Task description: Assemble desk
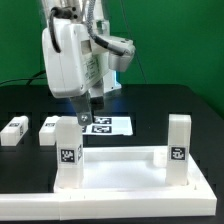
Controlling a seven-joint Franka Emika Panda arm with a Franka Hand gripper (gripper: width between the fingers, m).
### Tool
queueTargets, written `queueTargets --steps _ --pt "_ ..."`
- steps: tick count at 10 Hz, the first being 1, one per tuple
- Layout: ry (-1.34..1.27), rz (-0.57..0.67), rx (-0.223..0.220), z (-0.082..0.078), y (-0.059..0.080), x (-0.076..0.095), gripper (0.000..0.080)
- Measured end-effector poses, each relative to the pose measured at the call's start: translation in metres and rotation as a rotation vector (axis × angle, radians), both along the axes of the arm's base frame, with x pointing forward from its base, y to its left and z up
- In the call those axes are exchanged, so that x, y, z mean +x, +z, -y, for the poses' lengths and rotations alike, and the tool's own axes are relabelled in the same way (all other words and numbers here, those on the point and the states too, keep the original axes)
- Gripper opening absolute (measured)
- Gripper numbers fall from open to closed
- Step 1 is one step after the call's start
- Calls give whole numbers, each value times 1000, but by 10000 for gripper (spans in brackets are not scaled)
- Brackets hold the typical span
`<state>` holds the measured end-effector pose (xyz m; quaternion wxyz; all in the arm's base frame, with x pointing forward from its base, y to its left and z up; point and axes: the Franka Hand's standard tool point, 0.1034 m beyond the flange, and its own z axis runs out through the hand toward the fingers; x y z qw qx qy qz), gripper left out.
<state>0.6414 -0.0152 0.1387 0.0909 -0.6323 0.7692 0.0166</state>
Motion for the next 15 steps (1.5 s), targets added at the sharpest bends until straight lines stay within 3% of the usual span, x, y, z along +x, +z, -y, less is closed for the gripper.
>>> queueTargets --steps 2,3,4,6,7,12,13,15 --pt "7 -1 0 -4 0 -1 649" --pt "31 -8 2 -19 0 -7 649" --pt "64 -16 7 -32 2 -19 649" --pt "93 -41 12 -43 -3 -42 649" --pt "99 -52 12 -47 -8 -47 649" --pt "103 -52 10 -47 -9 -47 649" --pt "134 -31 -7 -45 -17 -59 649" --pt "158 -58 -46 -46 -54 -104 649"
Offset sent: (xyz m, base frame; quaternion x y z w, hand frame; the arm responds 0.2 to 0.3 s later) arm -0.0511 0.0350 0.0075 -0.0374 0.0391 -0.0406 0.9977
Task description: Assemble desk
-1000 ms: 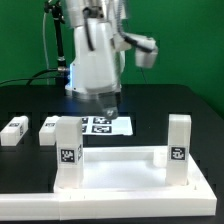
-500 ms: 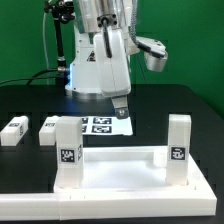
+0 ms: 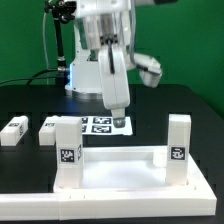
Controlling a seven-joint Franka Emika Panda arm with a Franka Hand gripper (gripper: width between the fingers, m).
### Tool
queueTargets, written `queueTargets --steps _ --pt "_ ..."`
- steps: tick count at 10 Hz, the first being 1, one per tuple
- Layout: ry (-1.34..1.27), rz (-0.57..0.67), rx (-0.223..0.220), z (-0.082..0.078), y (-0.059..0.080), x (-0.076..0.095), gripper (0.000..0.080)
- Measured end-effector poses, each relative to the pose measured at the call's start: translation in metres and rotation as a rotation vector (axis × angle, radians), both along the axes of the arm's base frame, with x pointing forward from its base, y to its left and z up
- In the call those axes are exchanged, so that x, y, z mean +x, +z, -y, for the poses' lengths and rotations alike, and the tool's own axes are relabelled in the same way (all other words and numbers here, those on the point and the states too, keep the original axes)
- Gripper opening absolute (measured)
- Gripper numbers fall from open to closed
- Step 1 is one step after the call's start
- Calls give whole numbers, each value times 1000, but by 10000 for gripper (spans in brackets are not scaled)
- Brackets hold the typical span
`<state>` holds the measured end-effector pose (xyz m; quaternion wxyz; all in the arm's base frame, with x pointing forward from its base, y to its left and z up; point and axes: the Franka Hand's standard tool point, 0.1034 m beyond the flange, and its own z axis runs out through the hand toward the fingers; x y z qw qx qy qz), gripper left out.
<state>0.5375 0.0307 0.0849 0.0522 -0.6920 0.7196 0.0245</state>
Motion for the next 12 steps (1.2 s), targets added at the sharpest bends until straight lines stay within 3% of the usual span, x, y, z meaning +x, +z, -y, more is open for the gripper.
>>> queueTargets --steps 2,6,10,11,12 --pt "3 4 -34 -3 -27 -10 649" --pt "28 3 -79 -11 -68 -9 649" --pt "37 -17 -78 -12 -75 -12 634" --pt "37 -17 -78 -12 -75 -12 464" --pt "38 -17 -78 -12 -75 -12 464"
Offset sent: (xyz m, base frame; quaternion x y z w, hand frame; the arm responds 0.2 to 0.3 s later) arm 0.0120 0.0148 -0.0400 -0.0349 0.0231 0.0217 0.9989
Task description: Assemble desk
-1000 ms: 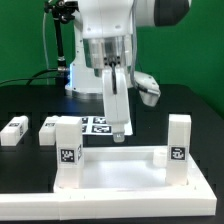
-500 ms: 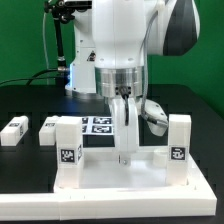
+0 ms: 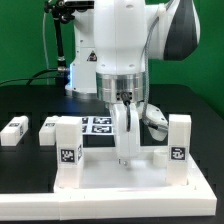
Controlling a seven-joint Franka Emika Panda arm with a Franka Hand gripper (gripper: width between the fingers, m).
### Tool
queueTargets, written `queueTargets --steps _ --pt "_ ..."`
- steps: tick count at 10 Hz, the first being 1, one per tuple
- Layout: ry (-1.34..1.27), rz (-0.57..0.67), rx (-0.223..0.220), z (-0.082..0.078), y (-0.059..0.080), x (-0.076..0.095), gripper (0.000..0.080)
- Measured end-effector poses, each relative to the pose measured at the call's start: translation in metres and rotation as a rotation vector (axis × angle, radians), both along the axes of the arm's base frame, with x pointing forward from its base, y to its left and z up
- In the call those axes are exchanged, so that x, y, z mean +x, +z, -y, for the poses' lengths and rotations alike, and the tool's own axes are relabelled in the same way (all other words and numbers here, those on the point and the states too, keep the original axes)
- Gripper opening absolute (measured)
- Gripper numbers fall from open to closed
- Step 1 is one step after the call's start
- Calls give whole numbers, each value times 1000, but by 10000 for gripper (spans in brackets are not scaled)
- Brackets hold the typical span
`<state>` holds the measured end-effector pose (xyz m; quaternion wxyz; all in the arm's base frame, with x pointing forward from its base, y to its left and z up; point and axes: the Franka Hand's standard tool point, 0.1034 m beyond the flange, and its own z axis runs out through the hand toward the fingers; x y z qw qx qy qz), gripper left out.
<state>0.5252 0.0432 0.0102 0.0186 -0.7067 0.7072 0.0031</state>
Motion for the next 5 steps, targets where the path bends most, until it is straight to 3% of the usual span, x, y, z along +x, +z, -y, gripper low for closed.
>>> queueTargets --steps 1,2,3,4,5 --pt "0 0 0 0 0 0 280" --pt "1 -16 3 0 -2 -5 146" --pt "1 -27 5 -1 -4 -8 146" --pt "1 -27 5 -1 -3 -8 58" --pt "2 -26 5 -1 -3 -8 58"
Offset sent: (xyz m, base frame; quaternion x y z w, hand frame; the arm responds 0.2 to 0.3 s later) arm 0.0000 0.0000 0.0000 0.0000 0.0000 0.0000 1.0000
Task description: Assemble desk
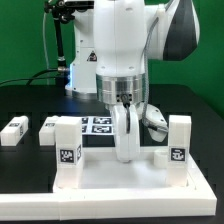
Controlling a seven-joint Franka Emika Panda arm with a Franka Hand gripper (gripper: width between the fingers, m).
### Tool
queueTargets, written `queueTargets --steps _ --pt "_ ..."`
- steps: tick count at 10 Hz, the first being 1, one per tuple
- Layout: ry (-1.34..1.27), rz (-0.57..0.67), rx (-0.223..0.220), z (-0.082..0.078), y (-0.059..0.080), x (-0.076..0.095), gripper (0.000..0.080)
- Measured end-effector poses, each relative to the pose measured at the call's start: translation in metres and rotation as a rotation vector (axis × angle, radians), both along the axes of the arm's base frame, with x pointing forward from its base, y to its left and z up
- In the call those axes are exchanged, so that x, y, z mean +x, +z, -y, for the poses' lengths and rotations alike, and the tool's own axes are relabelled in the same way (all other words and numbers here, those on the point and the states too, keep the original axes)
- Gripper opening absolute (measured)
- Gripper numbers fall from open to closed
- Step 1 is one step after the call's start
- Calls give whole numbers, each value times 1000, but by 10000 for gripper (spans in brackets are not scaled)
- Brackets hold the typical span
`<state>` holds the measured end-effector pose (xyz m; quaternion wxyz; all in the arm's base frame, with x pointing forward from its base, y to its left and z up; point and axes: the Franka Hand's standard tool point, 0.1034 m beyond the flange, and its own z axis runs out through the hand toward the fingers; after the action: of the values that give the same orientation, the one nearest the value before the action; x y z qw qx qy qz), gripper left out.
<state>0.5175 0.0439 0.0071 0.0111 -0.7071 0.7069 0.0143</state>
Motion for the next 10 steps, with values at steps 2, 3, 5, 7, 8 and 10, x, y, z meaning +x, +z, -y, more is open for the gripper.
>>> queueTargets --steps 2,3,5,7,8,10 --pt "1 0 0 0 0 0 58" --pt "1 0 0 0 0 0 58" --pt "1 0 0 0 0 0 58" --pt "1 0 0 0 0 0 58" --pt "16 1 0 0 0 0 58" --pt "144 18 -3 8 3 -8 58"
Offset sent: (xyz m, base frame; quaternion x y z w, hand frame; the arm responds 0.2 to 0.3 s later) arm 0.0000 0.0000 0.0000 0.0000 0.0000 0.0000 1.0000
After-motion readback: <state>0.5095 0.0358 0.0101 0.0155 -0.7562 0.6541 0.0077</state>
